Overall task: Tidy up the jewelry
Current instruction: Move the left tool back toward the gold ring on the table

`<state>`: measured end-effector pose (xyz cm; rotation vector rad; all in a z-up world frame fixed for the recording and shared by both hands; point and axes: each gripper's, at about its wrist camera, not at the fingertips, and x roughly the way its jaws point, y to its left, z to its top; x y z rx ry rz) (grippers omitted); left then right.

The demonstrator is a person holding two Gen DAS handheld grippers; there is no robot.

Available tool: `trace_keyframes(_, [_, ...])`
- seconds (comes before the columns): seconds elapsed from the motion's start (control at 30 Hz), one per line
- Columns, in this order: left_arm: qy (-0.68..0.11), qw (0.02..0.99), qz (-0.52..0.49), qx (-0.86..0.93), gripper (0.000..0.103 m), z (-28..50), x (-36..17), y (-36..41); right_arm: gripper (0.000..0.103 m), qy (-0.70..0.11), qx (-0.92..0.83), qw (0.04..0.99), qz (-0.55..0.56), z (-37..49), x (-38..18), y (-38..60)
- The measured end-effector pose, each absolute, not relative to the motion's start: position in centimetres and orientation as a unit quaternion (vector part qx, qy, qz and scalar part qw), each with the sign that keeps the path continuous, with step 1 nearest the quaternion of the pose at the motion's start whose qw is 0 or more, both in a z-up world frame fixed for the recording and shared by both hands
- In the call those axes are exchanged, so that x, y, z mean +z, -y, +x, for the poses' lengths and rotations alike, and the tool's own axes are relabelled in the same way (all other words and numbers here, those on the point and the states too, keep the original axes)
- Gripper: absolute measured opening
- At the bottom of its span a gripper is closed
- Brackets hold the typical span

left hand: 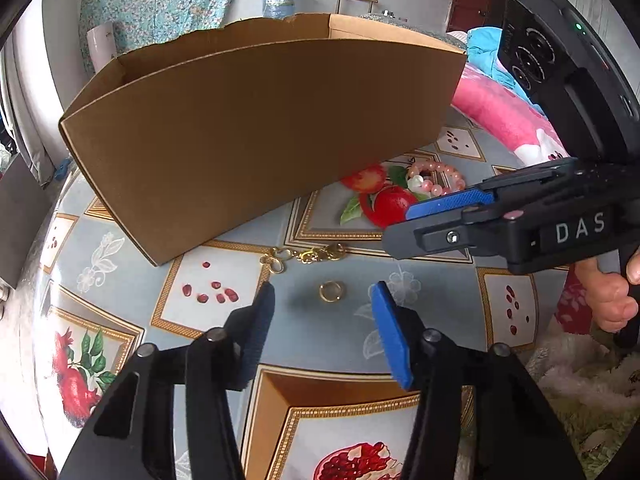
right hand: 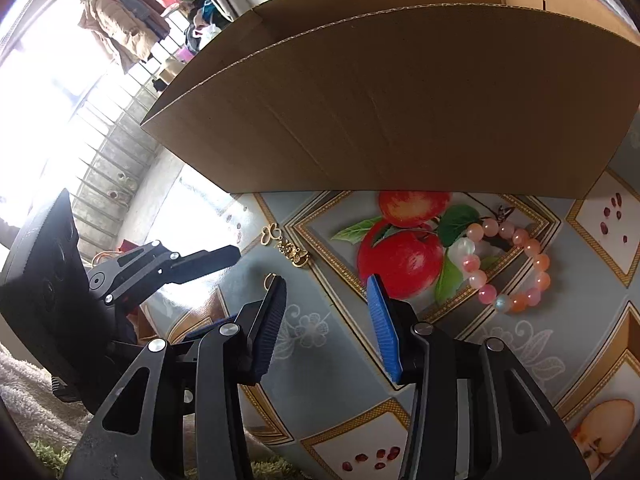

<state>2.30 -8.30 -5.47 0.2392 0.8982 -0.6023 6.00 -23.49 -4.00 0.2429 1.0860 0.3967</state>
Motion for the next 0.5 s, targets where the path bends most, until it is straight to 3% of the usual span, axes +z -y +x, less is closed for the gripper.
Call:
trace_keyframes(0.13, [-0.426, 0.849, 0.129, -0.285, 0.026, 2.5, -5.9, 8.7, 0.042, -0.512, 0.183, 0.832, 0.109, 6.4, -4.0, 22.6])
trace_keyframes(0.37, [-0.419, 0.848, 0.156, -0.285, 0.02, 2.6, -6.0, 9.4, 0.042, -0.51, 0.184, 0.834, 0.107, 7.2, -4.2, 22.0])
trace_keyframes(0.43, [-0.418, 0.848, 0.16, -0.285, 0.011, 2.6, -6.0, 9.6, 0.042, -0.508, 0.185, 0.835, 0.104, 7.3, -4.4, 21.8])
trace_keyframes(0.5, [-0.418, 0.847, 0.159, -0.287, 0.011, 2.6, -6.0, 9.7, 0.042, -0.505, 0.187, 0.836, 0.101, 7.3, -4.3, 21.9])
